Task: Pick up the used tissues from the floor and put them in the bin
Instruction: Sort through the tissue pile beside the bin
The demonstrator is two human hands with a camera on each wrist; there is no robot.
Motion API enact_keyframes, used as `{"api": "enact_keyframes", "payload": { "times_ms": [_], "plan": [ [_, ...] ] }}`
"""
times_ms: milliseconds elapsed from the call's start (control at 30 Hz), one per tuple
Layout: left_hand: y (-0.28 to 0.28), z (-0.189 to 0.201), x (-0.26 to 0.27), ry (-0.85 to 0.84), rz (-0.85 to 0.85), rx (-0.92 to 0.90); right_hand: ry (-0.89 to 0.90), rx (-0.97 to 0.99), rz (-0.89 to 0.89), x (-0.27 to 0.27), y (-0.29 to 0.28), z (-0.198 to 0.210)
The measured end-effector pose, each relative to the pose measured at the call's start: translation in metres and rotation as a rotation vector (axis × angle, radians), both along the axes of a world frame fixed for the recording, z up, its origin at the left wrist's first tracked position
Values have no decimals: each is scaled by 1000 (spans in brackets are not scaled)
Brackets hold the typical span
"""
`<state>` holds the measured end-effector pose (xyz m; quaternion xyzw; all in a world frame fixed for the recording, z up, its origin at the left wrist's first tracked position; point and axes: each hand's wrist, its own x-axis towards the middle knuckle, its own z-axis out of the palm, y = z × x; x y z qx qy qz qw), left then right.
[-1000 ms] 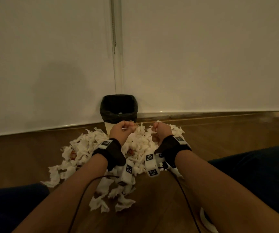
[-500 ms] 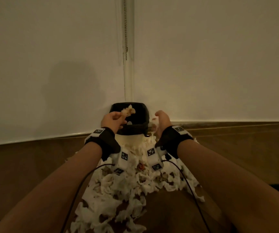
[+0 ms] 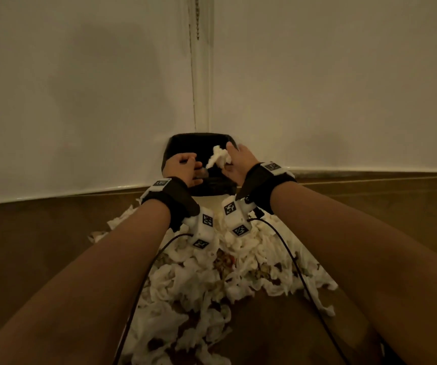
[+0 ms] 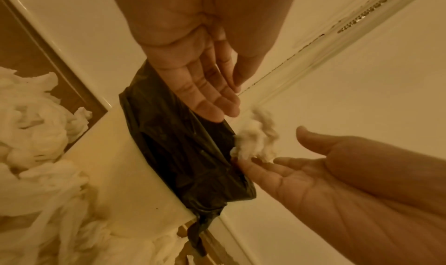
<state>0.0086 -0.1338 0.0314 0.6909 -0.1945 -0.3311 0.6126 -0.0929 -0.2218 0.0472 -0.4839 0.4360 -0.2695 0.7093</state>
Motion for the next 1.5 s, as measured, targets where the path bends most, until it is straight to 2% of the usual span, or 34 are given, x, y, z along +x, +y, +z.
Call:
{"api": "enact_keyframes", "payload": {
  "times_ms": [133, 333, 567, 700, 800, 967, 1033, 1200, 1400, 1500],
  "plan": [
    [12, -6, -2, -247, -10, 33, 20, -1, -17, -2, -6, -2],
    [41, -25, -24, -407, -142, 99, 295, -342, -215, -36, 11, -27],
    [73, -75, -71, -570, -479, 348, 588, -384, -59, -95, 66, -97],
    [82, -98, -87, -779, -734, 531, 672, -275, 16, -127, 85, -129],
    [83, -112, -99, -942, -890, 575, 718, -197, 80, -146, 94, -144],
    [86, -140, -112, -1226, -1008, 898, 822, -242, 41, -167, 101, -165],
    [89, -153, -112, -1296, -1049, 971, 833, -269, 27, -171, 103, -172],
    [89, -165, -107, -1350, -1055, 936, 863, -362, 46, -165, 104, -177],
    [80, -155, -95, -1126, -914, 811, 790, -468, 152, -138, 105, -171],
    [79, -146, -88, -1083, -955, 746, 785, -562, 293, -121, 106, -169]
  ]
}}
